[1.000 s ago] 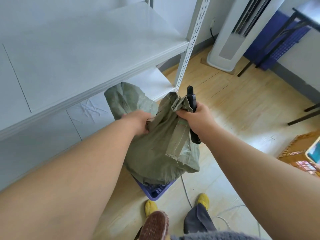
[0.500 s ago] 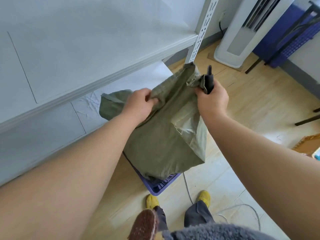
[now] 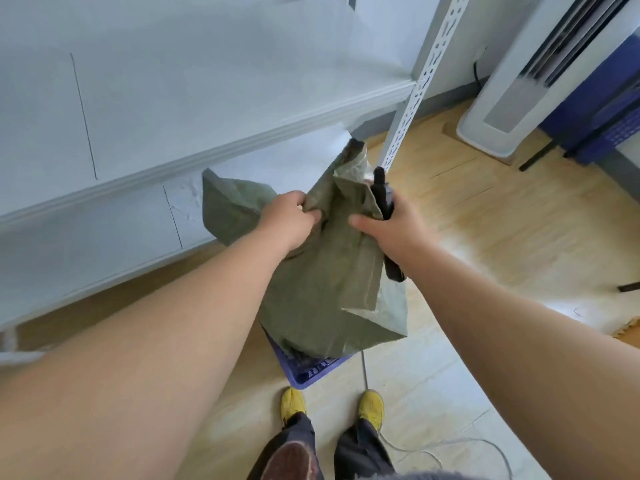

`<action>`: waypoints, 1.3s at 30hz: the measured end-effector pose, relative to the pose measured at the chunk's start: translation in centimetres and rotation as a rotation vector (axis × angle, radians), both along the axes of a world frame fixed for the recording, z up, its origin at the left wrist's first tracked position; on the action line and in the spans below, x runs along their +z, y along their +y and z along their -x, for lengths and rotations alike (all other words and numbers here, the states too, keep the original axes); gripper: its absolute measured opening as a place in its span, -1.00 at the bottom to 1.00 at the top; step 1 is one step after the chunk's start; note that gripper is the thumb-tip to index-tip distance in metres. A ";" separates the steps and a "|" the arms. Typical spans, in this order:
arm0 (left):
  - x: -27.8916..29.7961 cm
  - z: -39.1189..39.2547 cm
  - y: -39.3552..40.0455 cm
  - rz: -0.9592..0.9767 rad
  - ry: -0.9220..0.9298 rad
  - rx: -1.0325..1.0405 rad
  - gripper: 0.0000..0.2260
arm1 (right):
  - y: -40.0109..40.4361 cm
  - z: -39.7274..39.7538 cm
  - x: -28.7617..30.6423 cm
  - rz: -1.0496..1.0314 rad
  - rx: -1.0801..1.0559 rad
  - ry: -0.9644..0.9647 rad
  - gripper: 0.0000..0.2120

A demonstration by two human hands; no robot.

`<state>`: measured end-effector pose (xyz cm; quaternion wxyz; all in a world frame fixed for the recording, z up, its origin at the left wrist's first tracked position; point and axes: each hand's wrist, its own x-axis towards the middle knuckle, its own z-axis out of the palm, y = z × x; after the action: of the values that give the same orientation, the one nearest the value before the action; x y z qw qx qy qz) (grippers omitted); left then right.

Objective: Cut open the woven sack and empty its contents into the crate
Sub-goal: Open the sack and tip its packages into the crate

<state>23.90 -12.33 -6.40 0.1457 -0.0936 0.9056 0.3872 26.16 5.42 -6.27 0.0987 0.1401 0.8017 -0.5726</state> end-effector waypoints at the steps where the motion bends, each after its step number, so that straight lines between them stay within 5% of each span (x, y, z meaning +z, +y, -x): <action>1: 0.4 -0.2 1.2 -0.109 -0.028 -0.028 -0.82 | -0.1 -0.2 -0.5 0.042 0.093 -0.033 -0.67; 4: 1.2 -1.4 3.9 -0.243 -0.064 -0.127 -0.81 | 0.0 -0.3 -1.8 0.004 0.155 -0.029 -0.52; 8: 0.8 -2.5 4.4 -0.368 -0.113 -0.182 -0.75 | 1.4 0.1 -3.0 -0.142 0.101 -0.046 -0.67; 10: -0.3 -3.0 4.0 -0.183 0.104 -0.210 -0.71 | 1.9 0.1 -3.1 -0.151 0.060 -0.048 -0.79; 13: -2.3 -3.3 3.0 0.467 0.417 -0.245 -0.52 | 2.2 -0.4 -3.1 -0.081 0.069 -0.077 -0.89; 18: -4.7 -3.6 0.8 0.812 0.153 -0.463 -0.18 | 3.7 -1.6 -3.0 0.072 0.085 -0.141 -0.85; 22: -5.5 -4.1 0.2 0.897 0.058 -0.279 -0.14 | 5.1 -2.0 -2.7 0.203 0.106 -0.192 -0.88; 24: -5.6 -4.1 0.8 0.865 -0.075 -0.189 -0.35 | 5.5 -2.0 -2.6 0.249 0.082 -0.214 -0.89; 27: -4.5 -1.9 1.5 0.511 -0.119 0.108 -0.73 | 5.9 -1.8 -2.2 0.260 -0.016 -0.166 -0.88; 29: -3.1 -1.2 2.4 0.355 0.165 0.287 -0.78 | 5.9 -1.6 -2.0 0.269 -0.086 -0.124 -0.87; 31: -2.6 -1.3 3.4 0.262 0.327 0.251 -0.78 | 5.8 -1.4 -1.7 0.258 -0.105 -0.094 -0.87; 34: -2.8 -2.3 4.1 0.189 0.123 0.066 -0.77 | 5.7 -1.3 -1.4 0.183 -0.090 -0.090 -0.87; 37: -1.5 -1.1 3.7 0.158 0.329 0.309 -0.78 | 5.6 -1.1 -1.1 0.186 -0.138 -0.053 -0.86; 39: -1.0 -0.9 3.8 0.099 0.215 0.139 -0.78 | 5.6 -1.0 -1.0 0.161 -0.121 -0.059 -0.87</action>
<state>24.77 -8.54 -7.36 0.0157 -0.1212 0.9252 0.3593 27.17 11.00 -7.26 0.0984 0.1965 0.7399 -0.6358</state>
